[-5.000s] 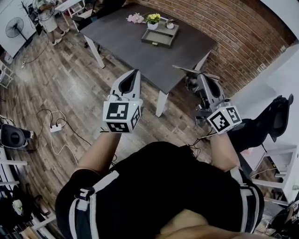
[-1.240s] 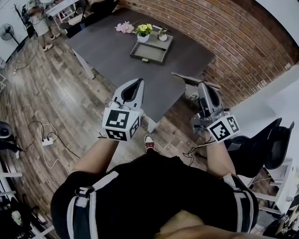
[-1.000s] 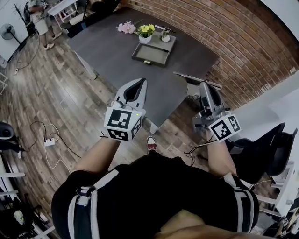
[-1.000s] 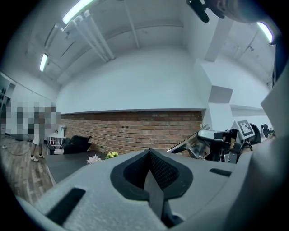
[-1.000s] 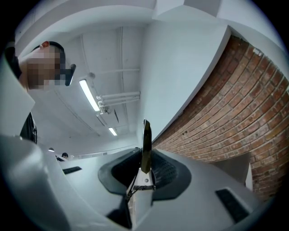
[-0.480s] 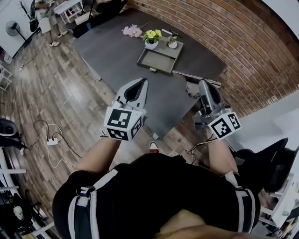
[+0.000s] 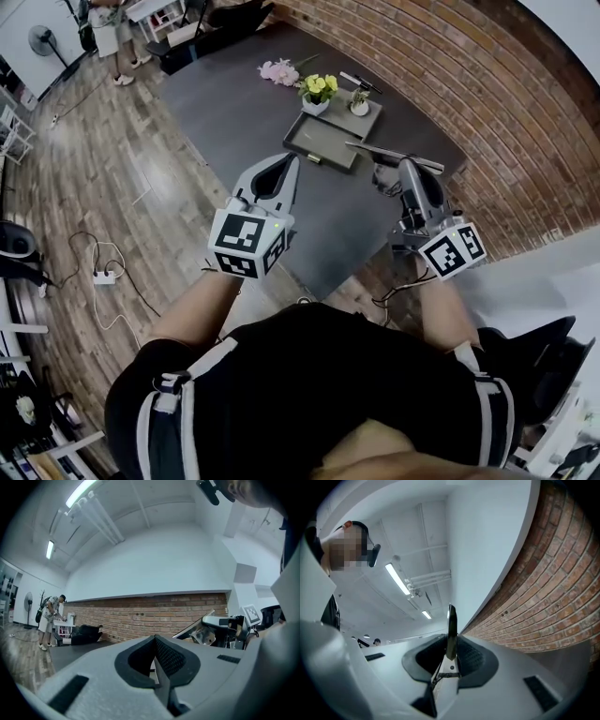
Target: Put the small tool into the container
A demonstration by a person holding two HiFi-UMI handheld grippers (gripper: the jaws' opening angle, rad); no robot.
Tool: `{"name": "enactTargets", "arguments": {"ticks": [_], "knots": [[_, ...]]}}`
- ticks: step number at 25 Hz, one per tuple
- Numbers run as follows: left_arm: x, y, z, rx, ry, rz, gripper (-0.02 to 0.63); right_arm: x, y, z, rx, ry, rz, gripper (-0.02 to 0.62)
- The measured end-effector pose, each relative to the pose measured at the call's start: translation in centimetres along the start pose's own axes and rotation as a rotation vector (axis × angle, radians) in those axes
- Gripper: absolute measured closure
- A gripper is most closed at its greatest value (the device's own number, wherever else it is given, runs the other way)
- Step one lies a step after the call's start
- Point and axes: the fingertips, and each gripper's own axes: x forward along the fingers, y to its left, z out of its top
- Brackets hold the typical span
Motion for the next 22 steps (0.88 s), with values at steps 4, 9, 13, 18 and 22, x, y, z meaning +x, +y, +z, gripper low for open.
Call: {"name": "enactTargets", "arguments": {"ticks": [4,9,13,18,22], "knots": [[0.8,0.5,0.0,0.004,0.003,0.023,0.598,1.1,-1.0,0.2,0.005,0.002,0.023,0.518],[1.3,0.8,0.1,0.006,0.014,0.040,0.598,1.7,-1.5,0.3,0.016,0.007,0.037,0.518],[1.7,0.6,0.5,0.011,0.014,0.031,0.598,1.9,-1.7,0.4,0.011,0.008,0.027,0.518],[1.6,0.9,0.5,0.010,0.007,0.024,0.598,2.2,-1.4,0.3,-0.005,0.006,0.015,0.518],[1.9,1.2,1.0,0.011,-0.006,0.005,0.598,2.5,-1.0,0.5,-0.023,0.003,0.002,0.518]]}}
